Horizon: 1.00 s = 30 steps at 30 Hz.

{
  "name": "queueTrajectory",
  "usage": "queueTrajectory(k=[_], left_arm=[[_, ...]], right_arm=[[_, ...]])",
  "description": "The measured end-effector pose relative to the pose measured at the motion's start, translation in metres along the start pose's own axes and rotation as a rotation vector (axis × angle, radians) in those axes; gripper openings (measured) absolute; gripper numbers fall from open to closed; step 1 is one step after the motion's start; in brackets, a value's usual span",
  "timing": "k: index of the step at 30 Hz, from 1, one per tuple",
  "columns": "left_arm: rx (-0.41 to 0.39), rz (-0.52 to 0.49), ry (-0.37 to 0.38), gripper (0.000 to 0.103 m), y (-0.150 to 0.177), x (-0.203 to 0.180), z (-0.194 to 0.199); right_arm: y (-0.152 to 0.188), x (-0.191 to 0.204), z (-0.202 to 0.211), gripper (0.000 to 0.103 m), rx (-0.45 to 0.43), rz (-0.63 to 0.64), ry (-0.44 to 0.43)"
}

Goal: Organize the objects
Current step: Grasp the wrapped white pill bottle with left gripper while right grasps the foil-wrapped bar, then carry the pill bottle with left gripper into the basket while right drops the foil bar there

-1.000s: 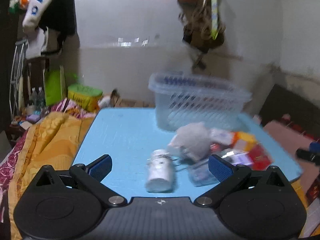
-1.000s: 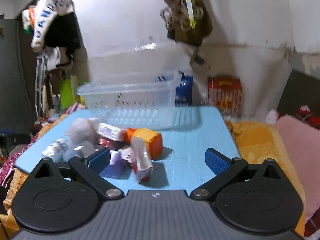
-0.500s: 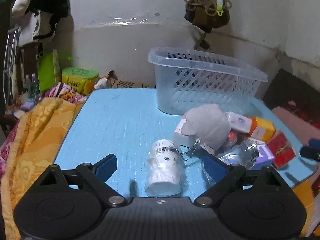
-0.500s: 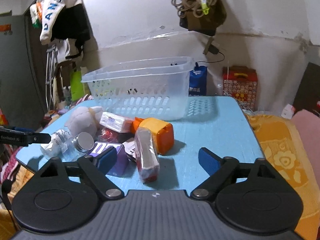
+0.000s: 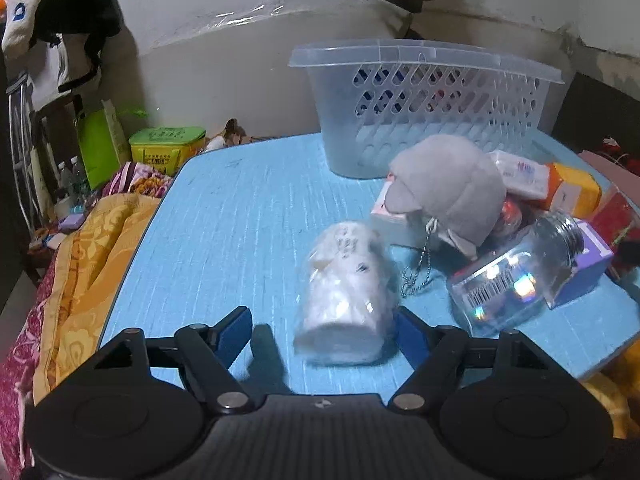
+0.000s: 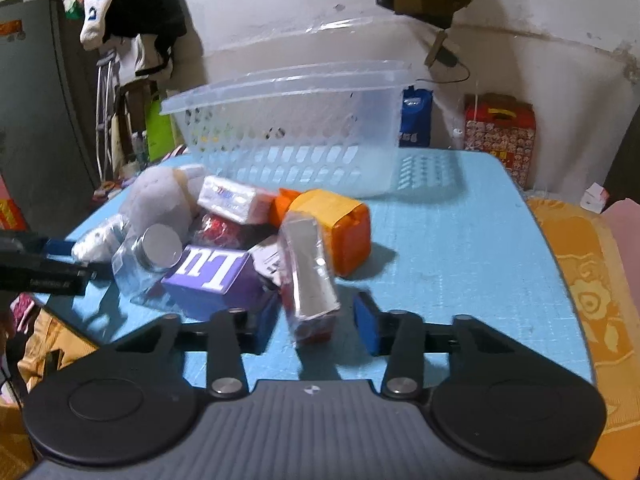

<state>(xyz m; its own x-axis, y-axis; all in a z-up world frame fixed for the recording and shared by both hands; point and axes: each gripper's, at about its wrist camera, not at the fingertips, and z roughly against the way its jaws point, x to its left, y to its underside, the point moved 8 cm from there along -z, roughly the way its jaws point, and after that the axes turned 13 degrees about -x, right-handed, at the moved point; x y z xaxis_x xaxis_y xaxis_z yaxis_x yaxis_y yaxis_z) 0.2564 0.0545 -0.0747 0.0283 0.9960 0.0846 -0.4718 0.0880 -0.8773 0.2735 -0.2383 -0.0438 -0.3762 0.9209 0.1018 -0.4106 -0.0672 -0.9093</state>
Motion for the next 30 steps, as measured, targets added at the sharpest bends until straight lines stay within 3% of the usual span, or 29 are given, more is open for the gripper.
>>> queueTrajectory(k=[1,3,4,5,15,22,30], left_arm=[[-0.007,-0.001,0.001,0.074,-0.001,0.001,-0.001],[-0.02,-0.006,0.009,0.066,-0.001,0.001,-0.002],[-0.024,-0.006,0.013,0.053,-0.002,0.001,-0.002],[-0.028,-0.004,0.01,0.051,-0.003,0.003,0.0],[-0.201,0.066,-0.043,0.051,-0.03,0.023,0.037],[-0.329,0.093,0.003,0.051,-0.044,0.024,0.069],[-0.425,0.183,0.071,0.051,-0.077,0.027,0.08]], right_arm=[[0.0,0.002,0.0,0.029,0.004,0.005,-0.007],[0.0,0.005,0.001,0.028,-0.004,0.013,-0.01],[-0.001,0.005,0.002,0.028,-0.009,0.021,-0.003],[-0.002,0.006,0.003,0.028,-0.02,0.03,0.011],[-0.032,-0.003,0.038,0.027,-0.182,-0.032,0.05],[-0.046,-0.017,0.055,0.027,-0.261,-0.086,0.057],[-0.085,-0.013,0.056,0.027,-0.35,-0.085,-0.007]])
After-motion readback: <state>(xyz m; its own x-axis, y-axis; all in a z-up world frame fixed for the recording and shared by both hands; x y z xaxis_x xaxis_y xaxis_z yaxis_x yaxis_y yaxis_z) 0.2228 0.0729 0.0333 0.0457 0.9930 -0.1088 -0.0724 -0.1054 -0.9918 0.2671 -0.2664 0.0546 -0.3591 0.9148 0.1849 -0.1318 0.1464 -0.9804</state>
